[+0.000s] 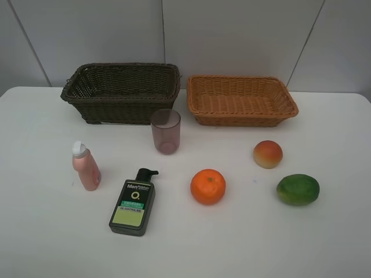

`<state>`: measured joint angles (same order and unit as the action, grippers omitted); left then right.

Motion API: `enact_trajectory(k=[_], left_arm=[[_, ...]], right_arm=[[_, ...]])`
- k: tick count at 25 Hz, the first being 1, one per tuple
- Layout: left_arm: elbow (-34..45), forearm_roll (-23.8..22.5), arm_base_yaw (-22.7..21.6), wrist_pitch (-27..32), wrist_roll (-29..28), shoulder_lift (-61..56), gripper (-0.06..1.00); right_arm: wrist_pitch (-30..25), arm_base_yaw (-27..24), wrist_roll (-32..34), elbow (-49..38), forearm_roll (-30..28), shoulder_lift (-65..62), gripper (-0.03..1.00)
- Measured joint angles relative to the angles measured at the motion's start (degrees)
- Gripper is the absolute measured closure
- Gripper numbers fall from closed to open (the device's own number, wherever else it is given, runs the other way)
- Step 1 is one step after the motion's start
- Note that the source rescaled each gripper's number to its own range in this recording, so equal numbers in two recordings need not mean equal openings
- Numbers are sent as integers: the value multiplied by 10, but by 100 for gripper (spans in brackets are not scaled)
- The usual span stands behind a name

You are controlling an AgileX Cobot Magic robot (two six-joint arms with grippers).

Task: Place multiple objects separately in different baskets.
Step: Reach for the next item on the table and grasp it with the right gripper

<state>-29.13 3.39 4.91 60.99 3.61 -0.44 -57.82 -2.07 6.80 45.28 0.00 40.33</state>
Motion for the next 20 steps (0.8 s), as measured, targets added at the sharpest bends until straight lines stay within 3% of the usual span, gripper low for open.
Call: enact_trajectory(k=[6,12,16,20], left_arm=[[0,0,0,0,0,0,-6],[0,0,0,0,0,0,-6],[0,0,0,0,0,0,-6],[0,0,0,0,0,0,-6]], right_arm=[[32,2,0,47,32,206,22],[60,66,1,93,34,360,22],[65,109,2,124,36,446,6],[82,149,13,146,21,518,0]])
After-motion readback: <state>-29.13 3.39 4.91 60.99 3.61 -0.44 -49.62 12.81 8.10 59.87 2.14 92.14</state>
